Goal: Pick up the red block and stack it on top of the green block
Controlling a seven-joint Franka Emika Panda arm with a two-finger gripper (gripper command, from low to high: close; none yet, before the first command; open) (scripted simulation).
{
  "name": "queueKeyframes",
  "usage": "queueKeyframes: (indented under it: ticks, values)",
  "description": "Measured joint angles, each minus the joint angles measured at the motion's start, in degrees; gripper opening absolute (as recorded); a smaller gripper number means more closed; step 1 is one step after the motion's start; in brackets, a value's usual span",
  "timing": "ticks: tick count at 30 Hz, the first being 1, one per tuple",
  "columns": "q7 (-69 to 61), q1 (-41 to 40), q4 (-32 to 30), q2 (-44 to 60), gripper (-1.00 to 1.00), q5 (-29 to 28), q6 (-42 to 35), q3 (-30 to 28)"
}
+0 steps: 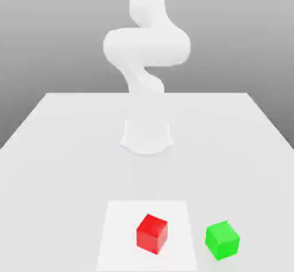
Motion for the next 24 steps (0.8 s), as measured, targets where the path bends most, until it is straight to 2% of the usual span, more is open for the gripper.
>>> queueKeyframes:
  ticks: [14,24]
  values:
    - [19.99,-6.78,-10.47,29.66,0.00,-5.41,13.87,6.79]
    - [28.04,-6.50,-16.31,49.71,0.00,-3.21,25.07,7.06]
